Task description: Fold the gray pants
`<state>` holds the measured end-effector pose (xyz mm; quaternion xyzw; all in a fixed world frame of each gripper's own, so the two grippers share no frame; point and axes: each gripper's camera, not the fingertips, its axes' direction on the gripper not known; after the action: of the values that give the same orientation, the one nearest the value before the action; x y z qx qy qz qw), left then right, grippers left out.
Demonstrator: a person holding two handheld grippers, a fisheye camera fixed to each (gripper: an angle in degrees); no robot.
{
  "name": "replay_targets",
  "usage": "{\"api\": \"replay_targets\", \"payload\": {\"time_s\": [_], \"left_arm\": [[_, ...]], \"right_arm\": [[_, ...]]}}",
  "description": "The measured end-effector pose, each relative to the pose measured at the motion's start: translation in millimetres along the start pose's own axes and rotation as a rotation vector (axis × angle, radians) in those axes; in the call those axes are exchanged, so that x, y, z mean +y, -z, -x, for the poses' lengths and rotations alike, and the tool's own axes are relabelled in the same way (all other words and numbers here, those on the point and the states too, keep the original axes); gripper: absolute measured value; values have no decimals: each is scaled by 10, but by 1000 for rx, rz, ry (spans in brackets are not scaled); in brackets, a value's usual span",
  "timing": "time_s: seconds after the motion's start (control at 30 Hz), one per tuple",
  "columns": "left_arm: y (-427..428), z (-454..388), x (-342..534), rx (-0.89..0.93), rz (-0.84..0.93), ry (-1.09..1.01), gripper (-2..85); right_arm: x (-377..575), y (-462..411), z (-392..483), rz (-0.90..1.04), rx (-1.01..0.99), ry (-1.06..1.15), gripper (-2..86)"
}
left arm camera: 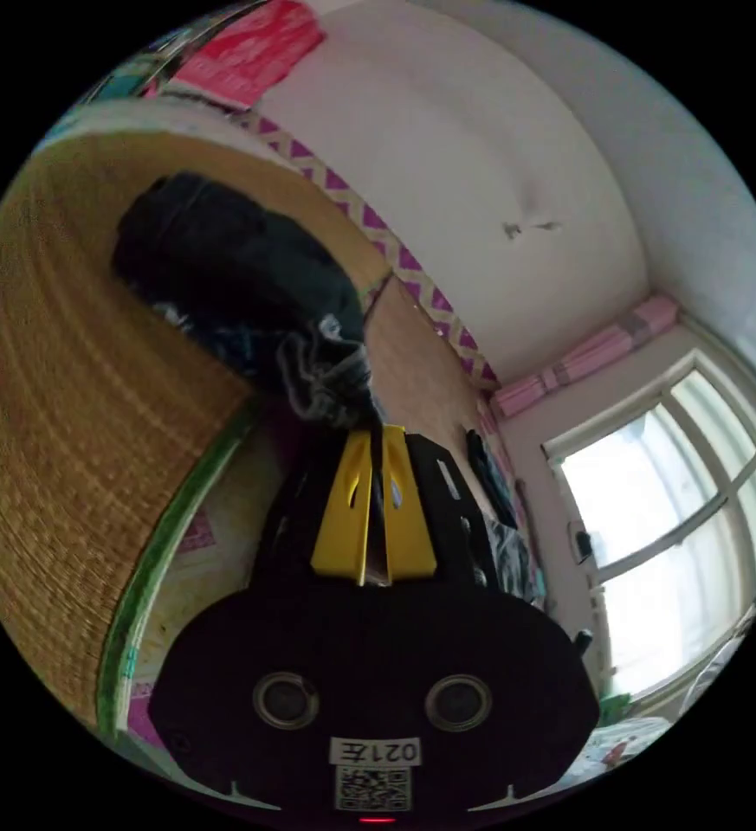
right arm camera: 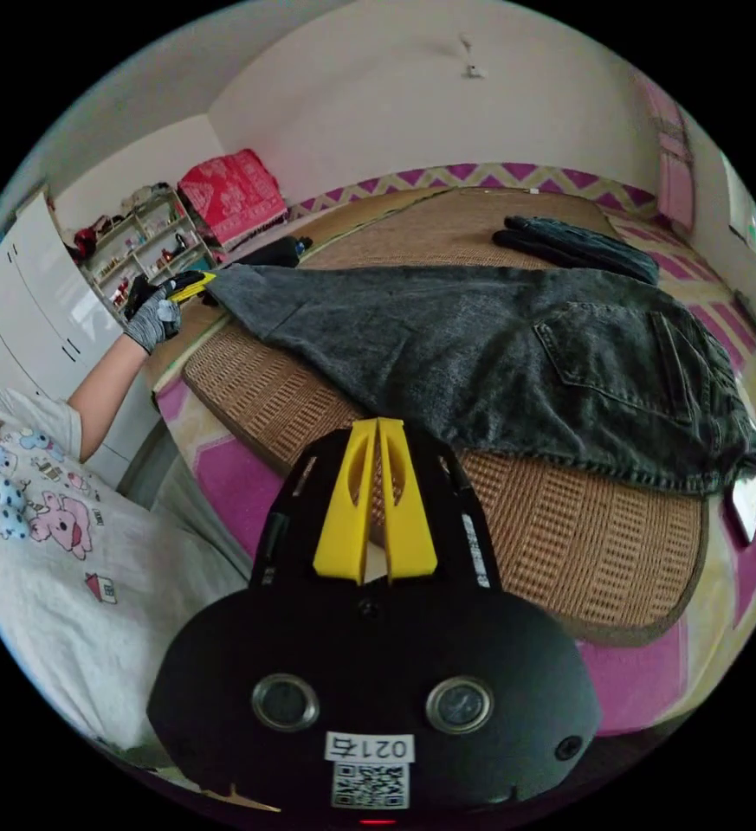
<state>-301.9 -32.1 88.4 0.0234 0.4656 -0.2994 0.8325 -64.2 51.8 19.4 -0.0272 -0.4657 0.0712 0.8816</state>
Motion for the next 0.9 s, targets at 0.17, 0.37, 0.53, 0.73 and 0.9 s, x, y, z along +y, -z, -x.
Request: {"api": "replay_targets", "payload": {"time_s": [0.17,0.37,0.53,0.73,0.9], "left_arm": [[-457,-1741,530,-228,17,-467,-9],[-1771,-3491,2054,-270,114,-940,-10],[-3283,-3815,3323,-279,459,-1049,-9],[-3592,-4012,3776,-269,385,-1005,-9],[-4064,-4197,4265,-292,448,-1057,-10]], "right_arm": [[627,393,-267,-78,-33,-70,-6],[1242,762,-681,-163,-49,-177,-6],[1595,946,-944,-195,-73,-220,-6],[1937,1082,-1174,-222,-84,-250,-6],[2058,1059,-1370,-220,-101,-268,-6]]}}
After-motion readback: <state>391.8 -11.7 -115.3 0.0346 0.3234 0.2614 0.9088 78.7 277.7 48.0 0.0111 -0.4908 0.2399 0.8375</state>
